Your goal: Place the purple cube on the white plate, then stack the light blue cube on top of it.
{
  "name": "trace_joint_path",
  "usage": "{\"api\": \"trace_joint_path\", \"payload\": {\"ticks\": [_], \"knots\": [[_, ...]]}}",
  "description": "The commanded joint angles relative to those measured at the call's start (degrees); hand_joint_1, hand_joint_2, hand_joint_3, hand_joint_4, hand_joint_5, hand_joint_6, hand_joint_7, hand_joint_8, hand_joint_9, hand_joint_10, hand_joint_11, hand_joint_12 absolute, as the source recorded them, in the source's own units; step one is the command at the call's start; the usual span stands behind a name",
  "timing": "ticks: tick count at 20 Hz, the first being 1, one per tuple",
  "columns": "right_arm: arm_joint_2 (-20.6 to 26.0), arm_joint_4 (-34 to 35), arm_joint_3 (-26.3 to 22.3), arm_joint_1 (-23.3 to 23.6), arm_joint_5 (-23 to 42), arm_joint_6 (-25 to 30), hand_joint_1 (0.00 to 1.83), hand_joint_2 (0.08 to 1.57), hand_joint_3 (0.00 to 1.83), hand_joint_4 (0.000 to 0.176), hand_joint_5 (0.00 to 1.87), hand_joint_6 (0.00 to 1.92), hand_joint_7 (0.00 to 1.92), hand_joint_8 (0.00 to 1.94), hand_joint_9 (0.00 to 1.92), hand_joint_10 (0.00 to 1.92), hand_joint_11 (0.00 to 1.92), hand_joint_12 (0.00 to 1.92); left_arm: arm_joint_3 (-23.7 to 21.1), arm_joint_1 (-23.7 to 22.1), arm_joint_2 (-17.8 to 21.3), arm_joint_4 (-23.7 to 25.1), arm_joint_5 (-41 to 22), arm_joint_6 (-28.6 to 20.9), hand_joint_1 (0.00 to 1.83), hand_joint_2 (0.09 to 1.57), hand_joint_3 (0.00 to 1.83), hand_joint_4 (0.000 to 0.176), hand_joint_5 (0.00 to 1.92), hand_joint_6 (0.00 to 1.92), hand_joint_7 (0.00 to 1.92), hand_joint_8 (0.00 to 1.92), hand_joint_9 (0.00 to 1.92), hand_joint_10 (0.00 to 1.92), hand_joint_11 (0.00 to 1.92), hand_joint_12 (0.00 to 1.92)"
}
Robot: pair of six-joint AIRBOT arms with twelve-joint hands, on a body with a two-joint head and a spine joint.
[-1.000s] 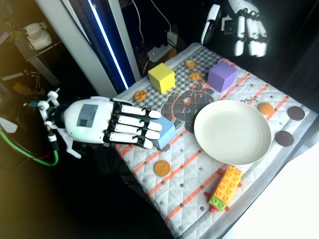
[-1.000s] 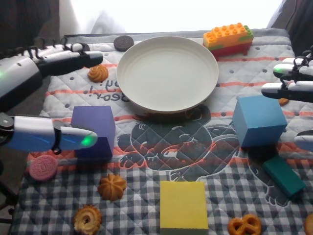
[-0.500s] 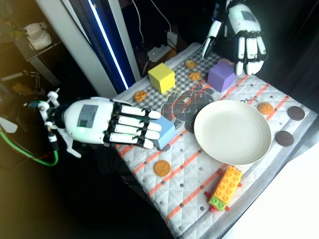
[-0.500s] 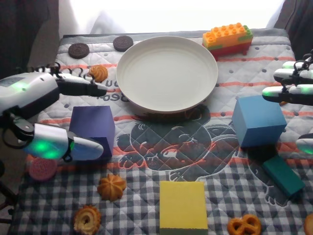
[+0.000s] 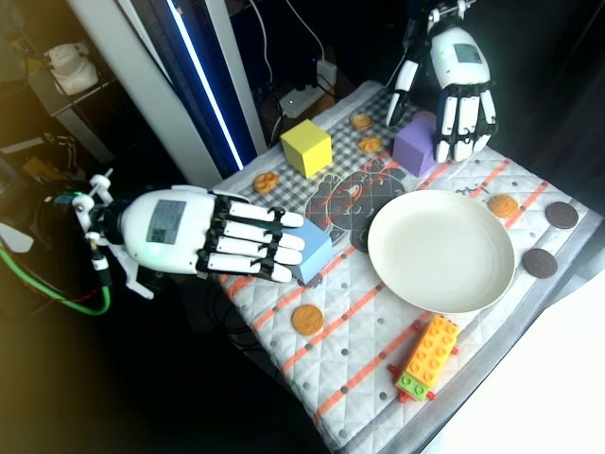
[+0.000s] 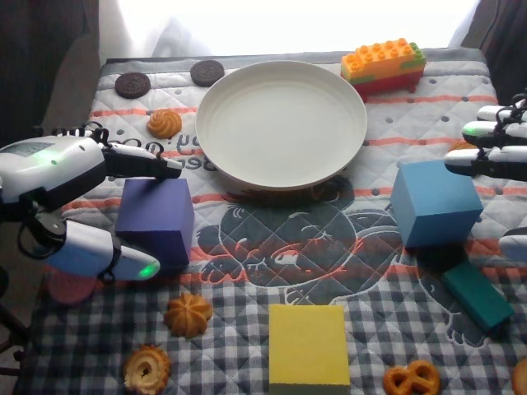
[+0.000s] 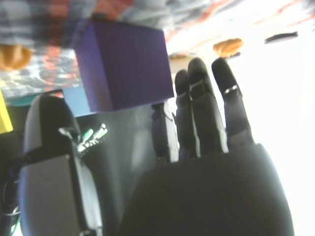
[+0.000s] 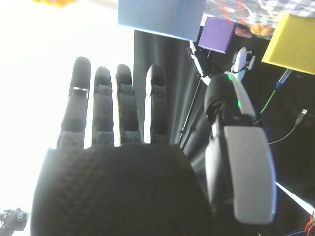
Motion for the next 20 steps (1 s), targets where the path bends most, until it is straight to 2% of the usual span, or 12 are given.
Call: {"api": "trace_joint_path", "payload": {"ticks": [1, 3, 4, 5, 6, 8, 9, 11, 13, 15, 18, 20], "knots": [[0.1, 1.3, 0.2, 0.3, 6.8, 0.5, 0.32, 1.20, 0.00, 0.099, 0.40, 0.01, 0.23, 0.00, 0.17, 0.00, 0.00, 0.72, 0.3, -0.6, -0.2, -0.2, -5.2, 0.0, 0.88, 0.91, 0.00, 0.134, 0.47, 0.00, 0.57, 0.01, 0.59, 0.02, 0.10, 0.85], [0.0, 1.3, 0.2, 0.3, 6.8, 0.6, 0.30, 1.20, 0.00, 0.097, 0.40, 0.00, 0.24, 0.00, 0.18, 0.01, 0.00, 0.72, 1.3, -0.8, -1.3, -1.4, -5.2, 0.0, 1.01, 1.00, 0.00, 0.055, 0.64, 0.01, 0.77, 0.05, 0.73, 0.06, 0.20, 0.77], [0.0, 1.3, 0.2, 0.2, 6.8, 0.7, 0.28, 1.20, 0.00, 0.098, 0.41, 0.01, 0.25, 0.00, 0.19, 0.01, 0.00, 0.72, 1.5, -0.9, -1.7, -1.9, -5.5, 0.0, 1.27, 1.14, 0.00, 0.000, 0.82, 0.02, 0.91, 0.86, 0.88, 0.21, 0.24, 1.11], [0.0, 1.3, 0.2, 0.1, 6.8, 0.7, 0.27, 1.21, 0.00, 0.097, 0.41, 0.00, 0.24, 0.00, 0.19, 0.00, 0.00, 0.69, 1.5, -0.9, -1.8, -2.1, -6.0, -0.1, 1.24, 1.18, 0.00, 0.000, 0.80, 0.83, 0.90, 1.25, 0.78, 0.67, 0.22, 1.28], [0.0, 1.4, 0.2, 0.1, 6.8, 0.8, 0.25, 1.21, 0.00, 0.103, 0.40, 0.00, 0.25, 0.00, 0.19, 0.00, 0.00, 0.69, 1.5, -0.9, -1.8, -2.1, -6.6, -1.0, 1.20, 1.21, 0.00, 0.000, 0.73, 1.15, 0.86, 1.35, 0.76, 0.93, 0.29, 1.39], [0.0, 1.4, 0.2, -0.1, 6.8, 0.9, 0.23, 1.21, 0.00, 0.107, 0.41, 0.00, 0.26, 0.00, 0.19, 0.00, 0.00, 0.76, 1.6, -1.0, -1.5, -0.7, -7.6, -5.0, 1.21, 1.22, 0.00, 0.000, 0.71, 1.21, 0.87, 1.38, 0.80, 1.18, 0.54, 1.37], [0.0, 1.5, 0.2, -0.1, 6.8, 0.9, 0.24, 1.20, 0.00, 0.105, 0.41, 0.00, 0.26, 0.00, 0.19, 0.00, 0.00, 0.74, 1.6, -1.4, -1.0, 1.0, -8.1, -7.6, 1.22, 1.21, 0.00, 0.000, 0.76, 1.08, 0.84, 1.47, 0.78, 1.40, 0.62, 1.50], [-0.1, 1.5, 0.2, -0.1, 6.8, 0.9, 0.25, 1.20, 0.00, 0.106, 0.42, 0.00, 0.28, 0.00, 0.21, 0.01, 0.00, 0.77, 1.6, -2.7, -0.4, 3.2, -8.6, -10.2, 1.16, 1.15, 0.00, 0.000, 0.90, 1.09, 0.66, 1.76, 0.77, 1.88, 0.84, 1.89], [-0.3, 1.6, 0.3, -0.2, 6.8, 0.9, 0.27, 1.20, 0.00, 0.104, 0.42, 0.00, 0.29, 0.00, 0.23, 0.00, 0.00, 0.80, 1.6, -4.5, -0.2, 4.7, -8.7, -10.7, 1.23, 1.18, 0.00, 0.000, 0.81, 1.06, 0.89, 1.38, 0.79, 1.47, 0.73, 1.63], [-0.5, 1.7, 0.5, -0.2, 6.8, 0.9, 0.27, 1.21, 0.00, 0.097, 0.41, 0.00, 0.29, 0.00, 0.23, 0.00, 0.00, 0.79, 2.9, -8.0, -1.2, 6.1, -7.7, -10.7, 1.24, 1.18, 0.00, 0.000, 0.78, 1.10, 0.92, 1.33, 0.83, 1.39, 0.77, 1.57], [-1.0, 1.7, 0.9, -0.2, 6.8, 1.1, 0.22, 1.22, 0.00, 0.119, 0.40, 0.00, 0.28, 0.00, 0.21, 0.00, 0.00, 0.76, 6.5, -12.3, -4.5, 5.9, -5.0, -10.8, 1.22, 1.18, 0.00, 0.000, 0.75, 1.16, 0.93, 1.28, 0.80, 1.28, 0.66, 1.53], [-1.3, 1.7, 1.2, -0.2, 6.8, 1.2, 0.22, 1.22, 0.00, 0.105, 0.41, 0.00, 0.29, 0.00, 0.22, 0.00, 0.00, 0.71, 9.7, -15.2, -7.3, 5.8, -2.7, -10.8, 1.21, 1.19, 0.00, 0.000, 0.73, 1.22, 0.92, 1.25, 0.76, 1.18, 0.62, 1.40]]}}
